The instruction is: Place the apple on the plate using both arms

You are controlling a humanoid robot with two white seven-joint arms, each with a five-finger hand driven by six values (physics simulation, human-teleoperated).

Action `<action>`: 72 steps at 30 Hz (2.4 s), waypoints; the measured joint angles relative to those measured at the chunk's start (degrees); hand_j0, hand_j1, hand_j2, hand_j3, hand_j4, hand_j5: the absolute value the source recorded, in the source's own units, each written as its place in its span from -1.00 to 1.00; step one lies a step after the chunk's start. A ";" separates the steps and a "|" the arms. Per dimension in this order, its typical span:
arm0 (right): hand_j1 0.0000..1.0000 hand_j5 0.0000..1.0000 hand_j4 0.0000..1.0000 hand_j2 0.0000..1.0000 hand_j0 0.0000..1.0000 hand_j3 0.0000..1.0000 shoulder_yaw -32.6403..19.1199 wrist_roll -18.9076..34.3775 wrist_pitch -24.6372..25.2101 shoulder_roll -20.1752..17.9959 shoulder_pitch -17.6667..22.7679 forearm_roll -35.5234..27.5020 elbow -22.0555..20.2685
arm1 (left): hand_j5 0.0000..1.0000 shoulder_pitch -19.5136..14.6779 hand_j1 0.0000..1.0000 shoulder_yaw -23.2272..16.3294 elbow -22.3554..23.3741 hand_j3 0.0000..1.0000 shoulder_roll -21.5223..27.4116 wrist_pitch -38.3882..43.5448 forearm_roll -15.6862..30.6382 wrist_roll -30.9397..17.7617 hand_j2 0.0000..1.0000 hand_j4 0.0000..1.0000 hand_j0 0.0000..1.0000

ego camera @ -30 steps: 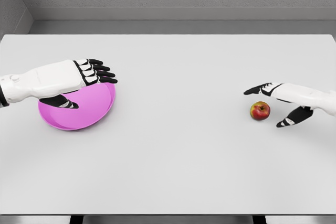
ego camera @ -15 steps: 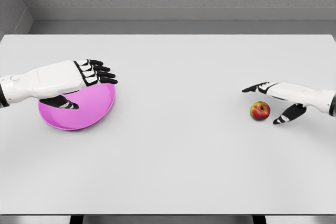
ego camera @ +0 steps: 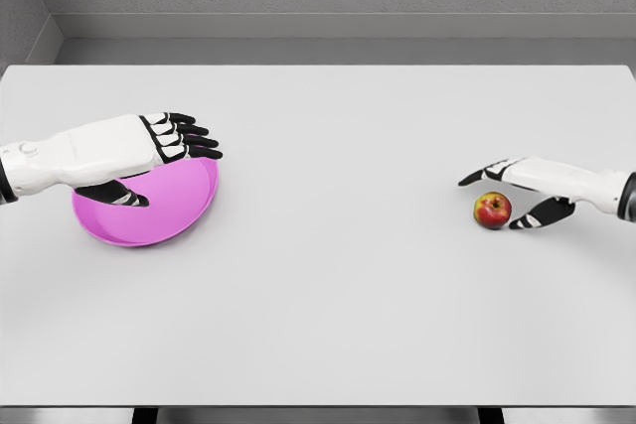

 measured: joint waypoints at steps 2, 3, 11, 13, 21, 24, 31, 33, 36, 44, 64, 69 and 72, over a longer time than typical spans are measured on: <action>0.62 0.62 0.62 0.62 0.62 0.62 0.43 0.00 0.00 0.00 0.00 0.18 -0.11 | 1.00 0.00 1.00 0.00 0.00 1.00 0.00 0.00 0.00 0.00 1.00 1.00 1.00; 0.53 0.53 0.53 0.53 0.53 0.53 0.61 0.00 0.00 0.01 0.00 0.25 -0.18 | 1.00 0.00 1.00 0.00 0.00 1.00 0.00 0.00 0.00 0.00 1.00 1.00 1.00; 0.24 0.24 0.24 0.24 0.24 0.24 1.06 0.00 -0.01 -0.07 -0.44 0.38 -0.48 | 1.00 0.00 1.00 -0.07 0.00 1.00 -0.08 0.00 -0.03 0.00 1.00 1.00 1.00; 0.11 0.11 0.11 0.11 0.11 0.11 1.11 0.00 -0.01 -0.07 -0.44 0.36 -0.51 | 1.00 0.00 1.00 -0.08 0.00 1.00 -0.08 0.00 -0.05 0.00 1.00 1.00 1.00; -0.03 -0.03 -0.03 -0.03 -0.03 -0.03 1.10 0.00 -0.01 -0.09 -0.44 0.30 -0.85 | 1.00 0.00 1.00 -0.09 0.00 1.00 -0.09 0.00 -0.06 0.00 1.00 1.00 1.00; -0.04 -0.04 -0.04 -0.04 -0.04 -0.04 1.09 -0.01 -0.02 -0.08 -0.44 0.19 -1.42 | 1.00 0.00 1.00 -0.09 0.00 1.00 -0.09 0.00 -0.07 0.00 1.00 1.00 1.00; -0.04 -0.04 -0.04 -0.04 -0.04 -0.04 1.00 -0.02 -0.04 -0.31 -0.44 -2.65 -3.68 | 1.00 0.00 1.00 -0.08 0.00 1.00 -0.09 0.00 -0.07 0.00 1.00 1.00 1.00; -0.04 -0.04 -0.04 -0.04 -0.04 -0.04 1.92 -0.03 -0.02 -0.13 -0.70 -3.98 -6.86 | 1.00 0.00 1.00 -0.08 0.00 1.00 -0.08 0.00 -0.08 -0.01 1.00 1.00 1.00; -0.05 -0.05 -0.05 -0.05 -0.05 -0.05 5.41 -0.02 0.04 2.09 -4.92 -5.17 -11.83 | 1.00 0.00 1.00 -0.10 0.00 1.00 -0.09 0.00 -0.07 -0.01 1.00 1.00 1.00; -0.05 -0.05 -0.05 -0.05 -0.05 -0.05 11.82 0.03 -0.06 9.11 -9.05 -5.16 -12.20 | 1.00 0.00 1.00 -0.10 0.01 1.00 -0.09 0.00 -0.05 0.00 1.00 1.00 1.00; 1.00 1.00 1.00 1.00 1.00 1.00 -11.25 0.00 -0.01 2.65 -2.72 -4.82 -2.04 | 1.00 -5.19 1.00 -4.93 -0.23 1.00 -9.57 -0.01 -0.04 -8.56 1.00 1.00 1.00; 1.00 1.00 1.00 1.00 1.00 1.00 -13.00 0.01 -0.01 2.35 -2.64 -4.83 -1.78 | 1.00 -8.44 1.00 -10.85 -0.56 1.00 -17.03 -0.04 -0.09 -9.39 1.00 1.00 1.00; 1.00 1.00 1.00 1.00 1.00 1.00 -13.21 0.01 -0.02 2.12 -2.64 -4.83 -1.93 | 1.00 -8.35 1.00 -11.96 -0.70 1.00 -21.09 -0.04 -0.34 -10.79 1.00 1.00 1.00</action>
